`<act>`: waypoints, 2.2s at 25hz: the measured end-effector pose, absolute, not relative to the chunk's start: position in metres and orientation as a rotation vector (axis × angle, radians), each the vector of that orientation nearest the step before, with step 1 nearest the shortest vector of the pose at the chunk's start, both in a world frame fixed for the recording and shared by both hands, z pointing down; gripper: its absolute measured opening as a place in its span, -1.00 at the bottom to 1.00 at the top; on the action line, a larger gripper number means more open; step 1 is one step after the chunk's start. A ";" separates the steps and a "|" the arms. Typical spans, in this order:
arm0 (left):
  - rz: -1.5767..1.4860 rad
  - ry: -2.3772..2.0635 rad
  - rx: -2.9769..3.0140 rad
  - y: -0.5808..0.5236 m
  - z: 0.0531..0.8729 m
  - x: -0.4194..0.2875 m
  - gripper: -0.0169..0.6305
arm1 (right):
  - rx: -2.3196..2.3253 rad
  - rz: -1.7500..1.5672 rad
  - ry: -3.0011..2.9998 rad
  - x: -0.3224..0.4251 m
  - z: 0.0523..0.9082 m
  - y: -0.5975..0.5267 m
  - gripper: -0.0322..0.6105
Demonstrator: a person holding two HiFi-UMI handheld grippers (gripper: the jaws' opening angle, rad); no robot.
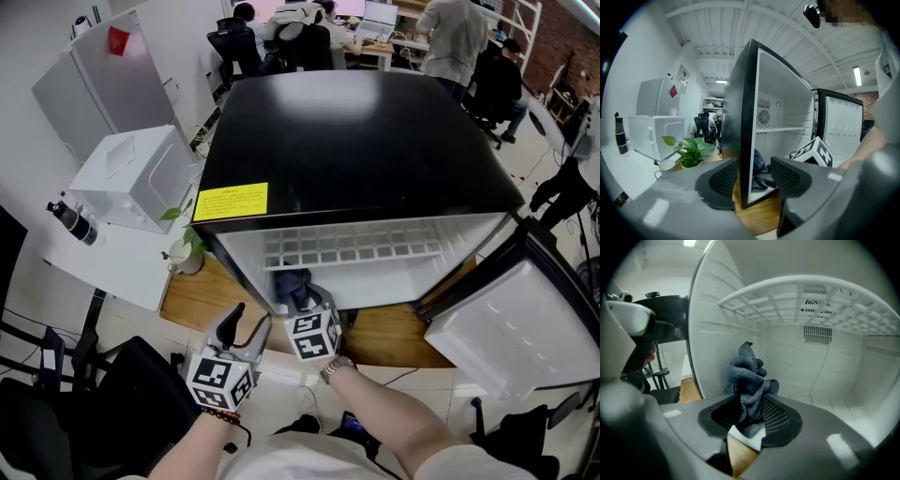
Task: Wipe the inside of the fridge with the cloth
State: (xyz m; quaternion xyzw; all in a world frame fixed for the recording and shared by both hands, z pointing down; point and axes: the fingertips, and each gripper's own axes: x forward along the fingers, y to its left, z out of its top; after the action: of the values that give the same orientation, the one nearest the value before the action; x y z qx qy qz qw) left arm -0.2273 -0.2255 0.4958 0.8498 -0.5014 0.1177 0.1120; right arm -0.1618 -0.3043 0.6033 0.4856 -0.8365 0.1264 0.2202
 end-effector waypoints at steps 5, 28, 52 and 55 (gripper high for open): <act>0.351 -1.470 2.490 -0.226 0.499 -0.228 -0.22 | 1.309 0.358 -2.274 -0.164 0.626 -0.301 -0.47; 0.344 -1.415 2.526 -0.229 0.497 -0.201 -0.22 | 1.462 0.358 -2.126 -0.069 0.637 -0.304 -0.47; 0.351 -1.308 2.592 -0.222 0.497 -0.162 -0.22 | 1.676 0.411 -1.945 0.042 0.636 -0.306 -0.47; 0.352 -1.295 2.598 -0.222 0.497 -0.158 -0.23 | 1.702 0.421 -1.920 0.053 0.635 -0.306 -0.47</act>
State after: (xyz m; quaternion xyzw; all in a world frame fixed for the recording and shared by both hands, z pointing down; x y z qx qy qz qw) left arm -0.1583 -0.2216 0.4969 0.8832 -0.4403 0.1195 0.1085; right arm 0.0535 -0.3061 0.6355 0.6308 -0.7115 0.1559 0.2674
